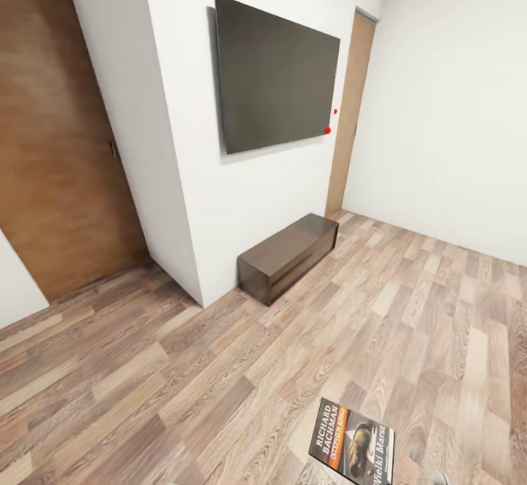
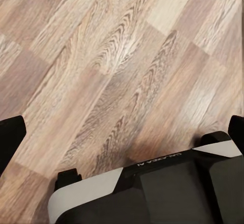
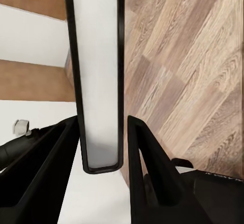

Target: In the bedroom, move the book from the bed onto either nightstand, and place the two sandals side by side next to the bed.

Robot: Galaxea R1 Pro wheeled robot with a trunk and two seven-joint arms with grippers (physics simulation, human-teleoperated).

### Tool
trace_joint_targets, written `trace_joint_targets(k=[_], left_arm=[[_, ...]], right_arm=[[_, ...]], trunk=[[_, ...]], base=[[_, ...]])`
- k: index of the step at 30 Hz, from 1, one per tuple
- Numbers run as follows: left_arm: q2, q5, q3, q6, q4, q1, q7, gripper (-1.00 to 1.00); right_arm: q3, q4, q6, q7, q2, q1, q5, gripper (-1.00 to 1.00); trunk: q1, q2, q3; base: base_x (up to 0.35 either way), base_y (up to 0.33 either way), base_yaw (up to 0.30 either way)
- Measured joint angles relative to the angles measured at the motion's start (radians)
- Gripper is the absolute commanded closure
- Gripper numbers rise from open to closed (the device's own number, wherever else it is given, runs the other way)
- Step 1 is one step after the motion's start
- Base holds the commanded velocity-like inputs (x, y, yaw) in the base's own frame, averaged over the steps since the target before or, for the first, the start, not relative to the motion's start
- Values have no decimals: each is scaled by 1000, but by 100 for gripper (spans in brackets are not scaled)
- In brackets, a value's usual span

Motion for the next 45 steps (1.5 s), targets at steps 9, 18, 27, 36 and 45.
trace_joint_targets(k=[9, 18, 27, 36, 45], left_arm=[[-5, 0, -1, 0, 0, 0, 0, -100], [-4, 0, 0, 0, 1, 0, 0, -100], [-2, 0, 0, 0, 1, 0, 0, -100], [-2, 0, 0, 0, 1, 0, 0, -100], [-2, 0, 0, 0, 1, 0, 0, -100]], right_arm=[[-1, 9, 0, 0, 0, 0, 0, 100], [-2, 11, 0, 0, 0, 0, 0, 100], [-2, 11, 0, 0, 0, 0, 0, 100], [-2, 10, 0, 0, 0, 0, 0, 100], [-2, 11, 0, 0, 0, 0, 0, 100]], trunk=[[0, 0, 0], [0, 0, 0], [0, 0, 0], [0, 0, 0], [0, 0, 0]], base=[[0, 0, -286], [1, 0, -290], [198, 0, -285], [127, 0, -282], [4, 0, -280]])
